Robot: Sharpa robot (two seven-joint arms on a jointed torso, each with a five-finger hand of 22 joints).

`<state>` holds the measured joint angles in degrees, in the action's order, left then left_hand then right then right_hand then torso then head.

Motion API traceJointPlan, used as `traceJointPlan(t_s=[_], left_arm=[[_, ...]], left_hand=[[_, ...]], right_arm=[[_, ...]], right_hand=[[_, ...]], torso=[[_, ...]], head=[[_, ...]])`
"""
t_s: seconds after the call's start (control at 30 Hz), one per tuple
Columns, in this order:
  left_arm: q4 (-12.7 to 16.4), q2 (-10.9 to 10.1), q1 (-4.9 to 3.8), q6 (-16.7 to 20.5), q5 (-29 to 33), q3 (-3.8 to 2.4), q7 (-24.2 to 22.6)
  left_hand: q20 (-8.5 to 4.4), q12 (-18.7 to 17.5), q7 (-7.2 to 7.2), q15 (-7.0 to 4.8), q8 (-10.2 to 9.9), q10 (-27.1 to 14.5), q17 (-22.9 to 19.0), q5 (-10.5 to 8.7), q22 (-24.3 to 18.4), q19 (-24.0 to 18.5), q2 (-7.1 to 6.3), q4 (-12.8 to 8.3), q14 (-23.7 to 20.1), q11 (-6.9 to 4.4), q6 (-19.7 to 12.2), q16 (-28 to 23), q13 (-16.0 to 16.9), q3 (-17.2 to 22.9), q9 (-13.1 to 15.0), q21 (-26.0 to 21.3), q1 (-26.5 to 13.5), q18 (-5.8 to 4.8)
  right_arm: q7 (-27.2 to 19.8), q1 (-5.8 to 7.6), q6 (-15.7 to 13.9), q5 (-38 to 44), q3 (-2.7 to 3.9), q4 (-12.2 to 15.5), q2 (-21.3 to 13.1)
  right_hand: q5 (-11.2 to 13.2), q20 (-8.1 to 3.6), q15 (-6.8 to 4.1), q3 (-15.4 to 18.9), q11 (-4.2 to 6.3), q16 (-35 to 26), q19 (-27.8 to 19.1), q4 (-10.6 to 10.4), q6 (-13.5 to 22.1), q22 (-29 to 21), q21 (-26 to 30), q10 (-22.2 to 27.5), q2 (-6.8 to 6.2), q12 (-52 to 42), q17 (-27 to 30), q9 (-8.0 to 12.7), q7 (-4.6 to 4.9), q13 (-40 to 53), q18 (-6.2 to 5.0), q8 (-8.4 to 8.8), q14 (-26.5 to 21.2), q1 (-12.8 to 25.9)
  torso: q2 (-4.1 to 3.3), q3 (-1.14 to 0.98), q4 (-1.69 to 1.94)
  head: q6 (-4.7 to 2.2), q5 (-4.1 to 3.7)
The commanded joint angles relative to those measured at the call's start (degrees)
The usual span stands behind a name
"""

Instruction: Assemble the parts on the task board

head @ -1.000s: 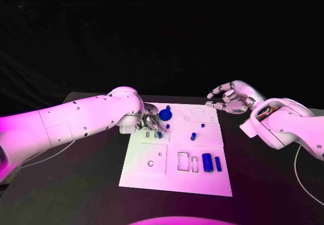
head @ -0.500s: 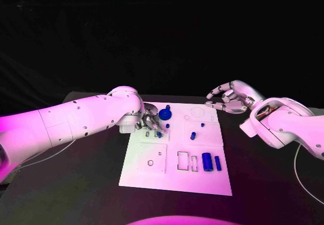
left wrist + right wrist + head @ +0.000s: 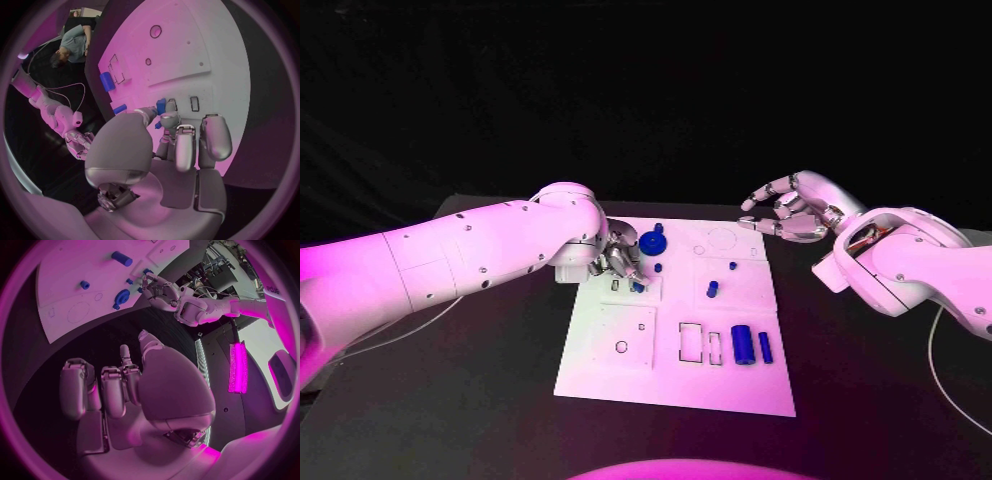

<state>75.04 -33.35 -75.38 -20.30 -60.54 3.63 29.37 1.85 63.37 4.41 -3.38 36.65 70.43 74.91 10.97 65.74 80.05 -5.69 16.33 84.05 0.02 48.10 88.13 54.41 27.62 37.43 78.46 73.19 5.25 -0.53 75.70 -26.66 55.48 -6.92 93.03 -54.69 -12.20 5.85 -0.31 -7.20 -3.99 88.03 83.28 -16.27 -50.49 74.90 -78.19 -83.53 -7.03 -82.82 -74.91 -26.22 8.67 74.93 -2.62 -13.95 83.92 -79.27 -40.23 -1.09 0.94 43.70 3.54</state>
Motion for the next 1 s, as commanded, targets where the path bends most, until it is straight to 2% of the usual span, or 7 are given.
traceJointPlan(t_s=[0.03, 0.13, 0.33, 0.43, 0.6, 0.73, 1.0], left_arm=[[-0.03, 0.18, 0.02, -0.73, 1.54, 0.02, -0.13], [-0.02, 0.1, 0.03, -0.23, 2.51, 0.02, -0.22], [0.81, -0.94, 0.03, 1.89, 6.23, -0.02, -0.41], [1.8, -1.92, 0.03, 3.4, 7.66, -0.13, -0.49], [4.2, -4.07, 0.03, 6.55, 8.39, -0.33, -0.72], [5.88, -5.45, 0.16, 8.68, 6.63, -0.37, -0.94], [8.26, -6.99, 1.46, 12.58, -0.58, -0.29, -1.39]], left_hand=[[-0.22, -0.41, -0.27, -0.36, 0.63, -0.46, 12.64, 0.24, 0.1, 0.26, -1.07, -1.08, 5.18, -0.16, -0.41, 0.34, -0.3, 4.23, 0.99, 0.24, 0.27, -0.68], [-0.21, -0.51, -0.26, -0.38, 1.3, -0.26, 12.55, 0.2, 0.32, 0.28, -2.06, -3.23, 5.15, -0.14, -0.71, 0.27, -0.42, 9.95, 2.18, 0.31, -0.22, -0.69], [-0.37, 0.12, -0.49, -0.57, 3.62, 0.77, 12.21, 0.24, 0.73, 0.36, -2.99, -7.11, 5.06, -0.42, -0.83, 0.05, 0.3, 17.09, 5.2, 0.48, -2.42, -0.74], [-0.42, 0.77, -0.59, -0.66, 4.36, 1.36, 12.1, 0.51, 0.8, 0.35, -3.34, -8.58, 5.04, -0.51, -0.97, -0.02, 1.03, 19.33, 6.35, 0.49, -3.56, -0.75], [-0.48, 1.54, -0.69, -0.74, 4.94, 1.97, 12.03, 0.75, 0.91, 0.37, -3.71, -9.61, 5.02, -0.63, -0.92, -0.07, 1.87, 20.82, 7.2, 0.53, -4.63, -0.76], [-0.55, 2.23, -0.81, -0.85, 5.35, 2.51, 12.09, 1.04, 1.42, 0.6, -4.04, -10.42, 5.06, -0.75, -0.76, -0.02, 2.61, 21.87, 7.76, 0.78, -5.26, -0.85], [-0.65, 2.93, -0.99, -1.0, 5.76, 3.1, 12.34, 1.38, 2.24, 0.96, -4.64, -11.3, 5.15, -0.92, -0.44, 0.15, 3.37, 23.16, 8.32, 1.21, -6.03, -1.0]], right_arm=[[0.1, -0.04, 0.85, 0.72, 0.0, 0.0, 0.04], [0.11, -0.05, 0.85, 0.72, -0.01, -0.03, 0.04], [0.13, -0.07, 0.88, 0.72, -0.01, -0.06, -0.03], [0.17, -0.07, 0.92, 0.72, -0.02, -0.09, -0.11], [0.19, -0.08, 0.93, 0.72, -0.02, -0.12, -0.26], [0.16, -0.09, 0.95, 0.72, -0.03, -0.13, -0.33], [0.1, -0.11, 0.96, 0.72, -0.03, 0.0, -0.64]], right_hand=[[-0.29, -0.09, 0.02, -0.23, 0.13, -0.35, -0.11, -0.12, -0.37, 5.34, 0.29, 0.12, 0.19, 0.29, -7.71, -0.07, -0.07, 7.78, -0.51, -0.31, 4.43, 0.06], [-0.32, -0.1, 0.02, -0.27, 0.14, -0.37, -0.11, -0.12, -0.36, 5.33, 0.3, 0.12, 0.24, 0.3, -7.69, -0.07, -0.07, 7.77, -0.51, -0.32, 4.42, 0.05], [-0.34, -0.11, 0.01, -0.29, 0.14, -0.4, -0.19, -0.11, -0.36, 5.22, 0.45, 0.13, 0.25, 0.32, -7.59, -0.07, -0.08, 7.75, -0.54, -0.33, 4.4, 0.04], [-0.34, -0.11, 0.01, -0.29, 0.14, -0.4, -0.19, -0.11, -0.36, 5.22, 0.45, 0.13, 0.25, 0.32, -7.59, -0.07, -0.08, 7.75, -0.54, -0.33, 4.4, 0.04], [-0.37, -0.11, 0.01, -0.3, 0.14, -0.43, -0.22, -0.1, -0.35, 5.17, 0.52, 0.2, 0.26, 0.4, -7.51, -0.07, -0.08, 7.67, -0.56, -0.33, 4.38, 0.04], [-0.38, -0.11, 0.01, -0.3, 0.14, -0.42, -0.23, -0.11, -0.34, 5.15, 0.54, 0.21, 0.25, 0.41, -7.56, -0.07, -0.08, 7.66, -0.56, -0.34, 4.39, 0.06], [-0.38, -0.12, 0.0, -0.29, 0.14, -0.42, -0.22, -0.13, -0.33, 5.17, 0.54, 0.2, 0.26, 0.4, -7.57, -0.07, -0.08, 7.67, -0.56, -0.34, 4.4, 0.1]], torso=[[-0.03, 0.03, 0.04], [0.01, 0.02, 0.05], [0.0, 0.0, 0.09], [0.02, -0.04, 0.17], [0.04, -0.13, 0.33], [-0.02, -0.17, 0.4], [0.04, -0.25, 0.59]], head=[[0.01, 0.01], [0.06, 0.01], [0.03, 0.01], [-0.04, -0.07], [-0.09, -0.01], [-0.12, -0.03], [0.01, -0.21]])
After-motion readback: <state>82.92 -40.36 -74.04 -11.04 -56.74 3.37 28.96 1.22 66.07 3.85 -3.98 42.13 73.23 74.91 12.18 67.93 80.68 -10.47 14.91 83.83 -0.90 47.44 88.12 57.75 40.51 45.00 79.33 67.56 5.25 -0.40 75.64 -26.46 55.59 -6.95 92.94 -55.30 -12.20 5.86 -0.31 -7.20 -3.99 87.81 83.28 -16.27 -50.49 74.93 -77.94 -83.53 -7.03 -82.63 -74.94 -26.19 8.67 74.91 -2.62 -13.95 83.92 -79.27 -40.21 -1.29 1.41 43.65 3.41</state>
